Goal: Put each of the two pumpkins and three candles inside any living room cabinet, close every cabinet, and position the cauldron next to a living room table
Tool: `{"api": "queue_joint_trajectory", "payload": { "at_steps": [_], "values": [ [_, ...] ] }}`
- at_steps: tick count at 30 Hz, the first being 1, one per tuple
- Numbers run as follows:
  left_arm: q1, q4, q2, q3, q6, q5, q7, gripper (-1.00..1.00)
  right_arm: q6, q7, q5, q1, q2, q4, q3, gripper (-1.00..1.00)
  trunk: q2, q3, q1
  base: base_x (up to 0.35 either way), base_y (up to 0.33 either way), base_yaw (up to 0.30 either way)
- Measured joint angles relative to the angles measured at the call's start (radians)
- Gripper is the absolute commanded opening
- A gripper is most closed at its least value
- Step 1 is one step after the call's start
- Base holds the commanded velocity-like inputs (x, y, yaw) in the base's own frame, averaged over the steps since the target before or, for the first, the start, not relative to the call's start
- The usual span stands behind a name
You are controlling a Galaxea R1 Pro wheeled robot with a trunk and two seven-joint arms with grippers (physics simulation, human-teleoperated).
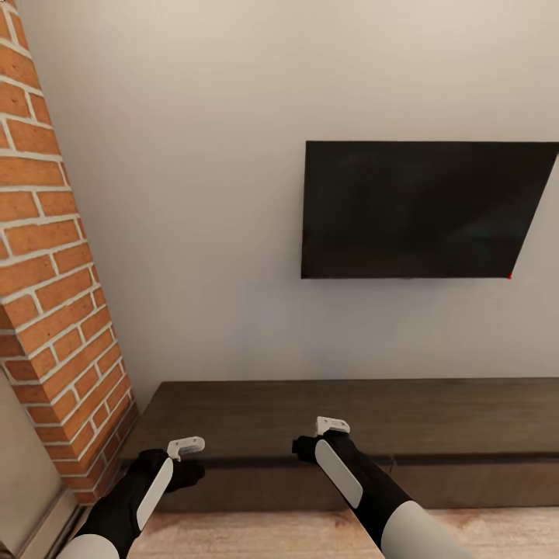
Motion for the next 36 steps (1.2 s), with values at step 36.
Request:
{"api": "queue_joint_trajectory", "payload": {
  "at_steps": [36],
  "values": [
    [0.0, 0.001, 0.0, 0.0, 0.0, 0.002, 0.0, 1.0, 0.001, 0.002, -0.005, 0.0, 0.0, 0.002, -0.001, 1.0, 0.252, 0.113, -0.138, 0.0, 0.0, 0.0]
  ]
}}
